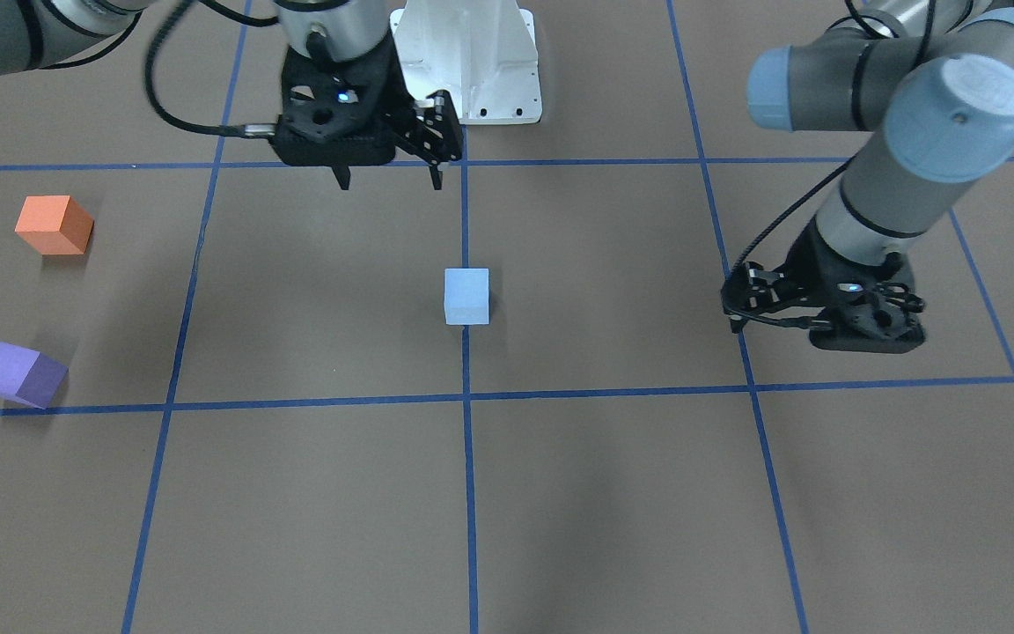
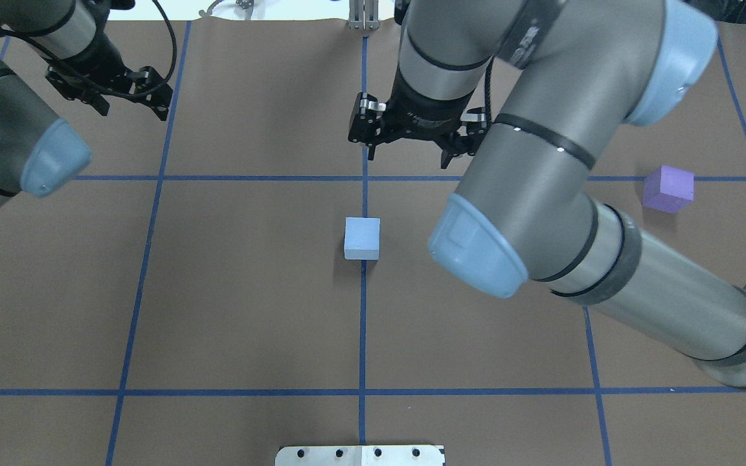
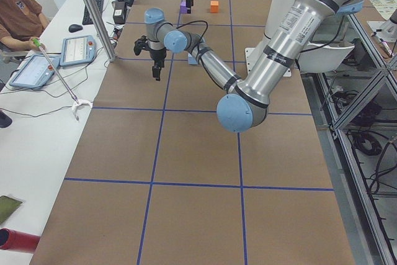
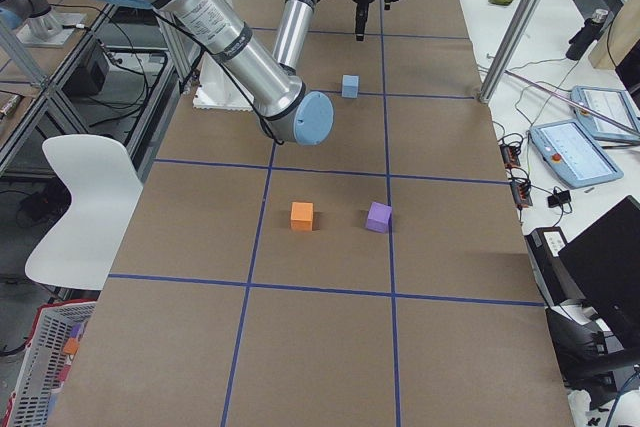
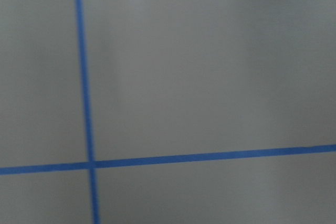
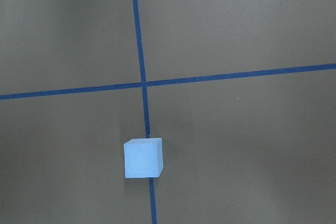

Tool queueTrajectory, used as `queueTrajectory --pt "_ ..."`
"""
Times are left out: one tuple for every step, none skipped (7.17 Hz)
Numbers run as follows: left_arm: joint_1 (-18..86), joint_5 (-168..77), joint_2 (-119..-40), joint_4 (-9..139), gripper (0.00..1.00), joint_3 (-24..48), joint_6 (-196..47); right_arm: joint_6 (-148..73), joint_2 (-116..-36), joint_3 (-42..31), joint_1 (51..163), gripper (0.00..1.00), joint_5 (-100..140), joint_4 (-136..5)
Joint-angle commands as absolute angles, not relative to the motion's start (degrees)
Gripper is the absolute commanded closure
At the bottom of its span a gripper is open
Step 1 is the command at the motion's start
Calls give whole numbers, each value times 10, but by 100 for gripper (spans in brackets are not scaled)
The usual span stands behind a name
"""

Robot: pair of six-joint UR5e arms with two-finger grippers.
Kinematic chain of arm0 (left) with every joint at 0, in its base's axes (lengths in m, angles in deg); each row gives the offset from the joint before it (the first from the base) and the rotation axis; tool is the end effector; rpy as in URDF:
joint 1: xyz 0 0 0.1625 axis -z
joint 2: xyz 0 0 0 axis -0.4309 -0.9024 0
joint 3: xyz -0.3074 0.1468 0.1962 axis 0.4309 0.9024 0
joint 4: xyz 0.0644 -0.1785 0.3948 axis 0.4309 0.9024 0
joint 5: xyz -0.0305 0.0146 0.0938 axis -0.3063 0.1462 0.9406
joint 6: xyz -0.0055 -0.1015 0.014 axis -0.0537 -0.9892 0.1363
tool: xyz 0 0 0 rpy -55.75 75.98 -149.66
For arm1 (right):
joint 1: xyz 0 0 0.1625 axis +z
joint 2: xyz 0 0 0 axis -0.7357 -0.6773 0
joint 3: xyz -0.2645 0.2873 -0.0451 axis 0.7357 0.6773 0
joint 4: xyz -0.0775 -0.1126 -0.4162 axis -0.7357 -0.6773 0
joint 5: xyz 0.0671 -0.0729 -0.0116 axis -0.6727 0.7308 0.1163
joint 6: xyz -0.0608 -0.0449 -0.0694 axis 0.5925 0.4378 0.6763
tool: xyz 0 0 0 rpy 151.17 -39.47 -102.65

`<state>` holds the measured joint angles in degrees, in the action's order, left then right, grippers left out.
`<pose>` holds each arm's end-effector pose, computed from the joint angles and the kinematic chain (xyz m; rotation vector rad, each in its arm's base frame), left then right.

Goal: Place blue block between orange and purple blocks
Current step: 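Release the light blue cube with the left gripper while the right arm reaches over, then lower the right gripper and grasp the light blue cube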

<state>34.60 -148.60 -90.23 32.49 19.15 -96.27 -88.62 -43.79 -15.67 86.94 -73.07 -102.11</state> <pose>0.2613 -0.6045 0.2624 0.1302 0.7917 0.0655 -0.4204 -0.4620 0.0180 0.0121 -0.8551 0.1067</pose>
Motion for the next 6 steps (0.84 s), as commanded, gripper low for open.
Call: queueTrajectory --pt "405 -1501 -860 325 0 197 -877 -930 -432 -34 808 0 -675 -890" --pt "427 -1501 -840 325 0 200 -823 -926 -433 1 790 0 -655 -867" --pt "445 -1502 -827 325 0 200 -796 -927 -434 29 783 0 -655 -841" --pt "445 -1502 -825 325 0 200 -793 -919 -443 33 781 0 -655 -840" --pt "445 -1502 -825 325 0 200 -792 -918 -448 42 775 0 -655 -839" --pt "445 -1502 -824 325 0 200 -793 -918 -444 58 771 0 -655 -839"
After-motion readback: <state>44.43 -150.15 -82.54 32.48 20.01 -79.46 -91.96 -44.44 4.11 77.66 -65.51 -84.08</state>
